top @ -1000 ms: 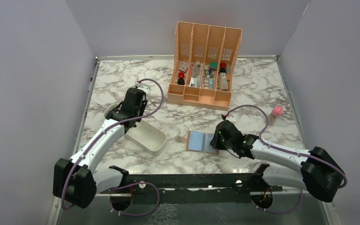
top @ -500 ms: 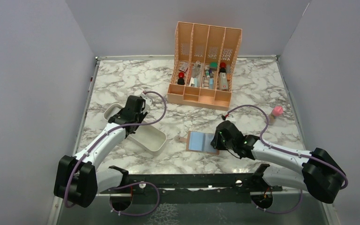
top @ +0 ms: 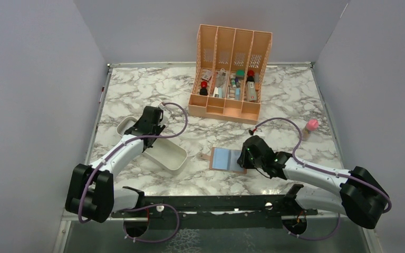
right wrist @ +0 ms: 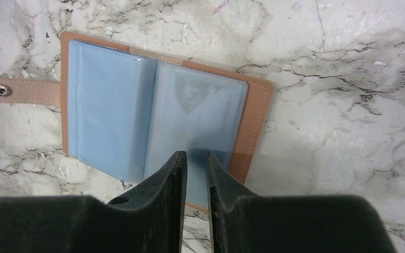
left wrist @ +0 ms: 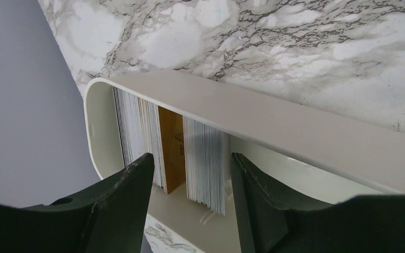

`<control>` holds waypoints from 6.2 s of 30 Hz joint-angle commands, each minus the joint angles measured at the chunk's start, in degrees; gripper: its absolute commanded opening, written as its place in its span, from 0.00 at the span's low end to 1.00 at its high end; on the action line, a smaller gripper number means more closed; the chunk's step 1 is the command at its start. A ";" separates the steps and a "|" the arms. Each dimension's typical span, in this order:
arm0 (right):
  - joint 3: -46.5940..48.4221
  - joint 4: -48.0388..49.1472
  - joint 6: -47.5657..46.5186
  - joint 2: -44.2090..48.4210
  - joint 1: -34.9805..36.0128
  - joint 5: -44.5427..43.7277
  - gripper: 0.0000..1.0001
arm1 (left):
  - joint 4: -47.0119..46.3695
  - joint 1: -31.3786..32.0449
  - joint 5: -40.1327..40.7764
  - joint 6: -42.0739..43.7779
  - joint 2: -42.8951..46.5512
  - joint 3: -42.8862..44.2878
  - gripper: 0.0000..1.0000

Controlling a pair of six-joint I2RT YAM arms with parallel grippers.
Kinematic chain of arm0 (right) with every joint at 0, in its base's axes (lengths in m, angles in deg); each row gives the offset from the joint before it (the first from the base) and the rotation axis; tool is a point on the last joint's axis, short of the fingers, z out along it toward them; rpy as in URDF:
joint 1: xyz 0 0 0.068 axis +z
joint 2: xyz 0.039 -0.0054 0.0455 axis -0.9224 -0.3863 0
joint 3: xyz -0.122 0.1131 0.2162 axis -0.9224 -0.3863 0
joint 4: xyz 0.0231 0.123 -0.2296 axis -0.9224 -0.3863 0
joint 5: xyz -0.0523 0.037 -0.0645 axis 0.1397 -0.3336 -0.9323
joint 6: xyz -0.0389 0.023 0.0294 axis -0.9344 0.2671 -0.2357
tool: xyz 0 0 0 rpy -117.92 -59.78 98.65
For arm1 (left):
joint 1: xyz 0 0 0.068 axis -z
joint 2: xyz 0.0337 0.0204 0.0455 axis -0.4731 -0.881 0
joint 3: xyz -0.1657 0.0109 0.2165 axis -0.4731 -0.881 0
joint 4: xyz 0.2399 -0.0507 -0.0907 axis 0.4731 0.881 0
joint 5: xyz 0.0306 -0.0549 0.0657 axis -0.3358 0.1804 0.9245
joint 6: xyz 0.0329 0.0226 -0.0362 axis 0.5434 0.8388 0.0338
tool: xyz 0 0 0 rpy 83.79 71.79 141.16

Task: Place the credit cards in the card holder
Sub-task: Pick up the credit card from the storage box, then insert the credit card into the card holder.

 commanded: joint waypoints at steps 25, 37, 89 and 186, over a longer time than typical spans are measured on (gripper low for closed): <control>0.58 -0.59 -0.85 1.68 -0.45 0.77 0.25 | -10.28 -5.08 6.74 6.28 -7.16 -0.04 0.58; -0.12 -0.64 -0.90 2.64 -0.48 0.69 0.25 | -9.48 -5.11 4.38 5.67 -8.51 -0.70 0.59; 0.87 -3.79 0.04 5.13 -0.45 1.74 0.25 | 0.60 -4.67 -14.39 -10.75 5.85 5.87 0.00; 1.01 -6.69 4.64 -1.98 -0.47 -2.87 0.22 | -50.57 34.97 -23.95 -85.32 -22.39 -6.28 0.00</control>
